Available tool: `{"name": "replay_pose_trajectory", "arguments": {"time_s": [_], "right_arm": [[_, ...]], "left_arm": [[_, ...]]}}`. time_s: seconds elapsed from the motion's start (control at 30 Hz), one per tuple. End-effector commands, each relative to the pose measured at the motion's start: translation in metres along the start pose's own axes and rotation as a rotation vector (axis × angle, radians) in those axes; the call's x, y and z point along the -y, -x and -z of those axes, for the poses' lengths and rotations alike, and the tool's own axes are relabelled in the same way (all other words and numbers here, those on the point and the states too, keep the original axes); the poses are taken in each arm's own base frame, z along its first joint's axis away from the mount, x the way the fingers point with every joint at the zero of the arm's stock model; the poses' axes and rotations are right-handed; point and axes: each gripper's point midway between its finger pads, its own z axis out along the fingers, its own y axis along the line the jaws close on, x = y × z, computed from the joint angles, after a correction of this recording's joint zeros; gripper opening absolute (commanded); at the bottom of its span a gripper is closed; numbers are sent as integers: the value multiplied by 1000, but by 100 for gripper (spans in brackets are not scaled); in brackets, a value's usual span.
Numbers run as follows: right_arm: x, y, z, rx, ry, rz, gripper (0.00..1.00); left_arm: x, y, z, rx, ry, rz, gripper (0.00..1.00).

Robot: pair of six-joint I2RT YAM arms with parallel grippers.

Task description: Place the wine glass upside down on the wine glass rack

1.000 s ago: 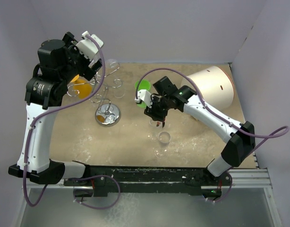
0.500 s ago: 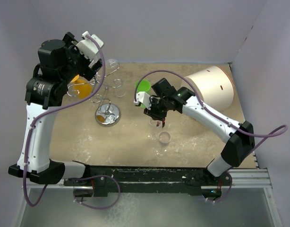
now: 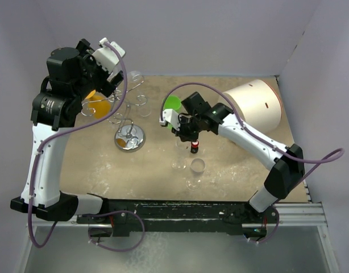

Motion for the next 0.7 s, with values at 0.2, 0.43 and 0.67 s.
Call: {"name": "replay_pose_trajectory", "arguments": {"time_s": [0.2,0.43,0.67], "right_arm": [[4,88,61,310,-11,89,0],[19,120,115,437,-102,84,0],[45,137,193,556,-197,7,0]], "left_arm": [[-13,13,1,58,69,63,99],[4,34,5,151,-43,108,99],[32,64,12,263,-235,189,99]]}}
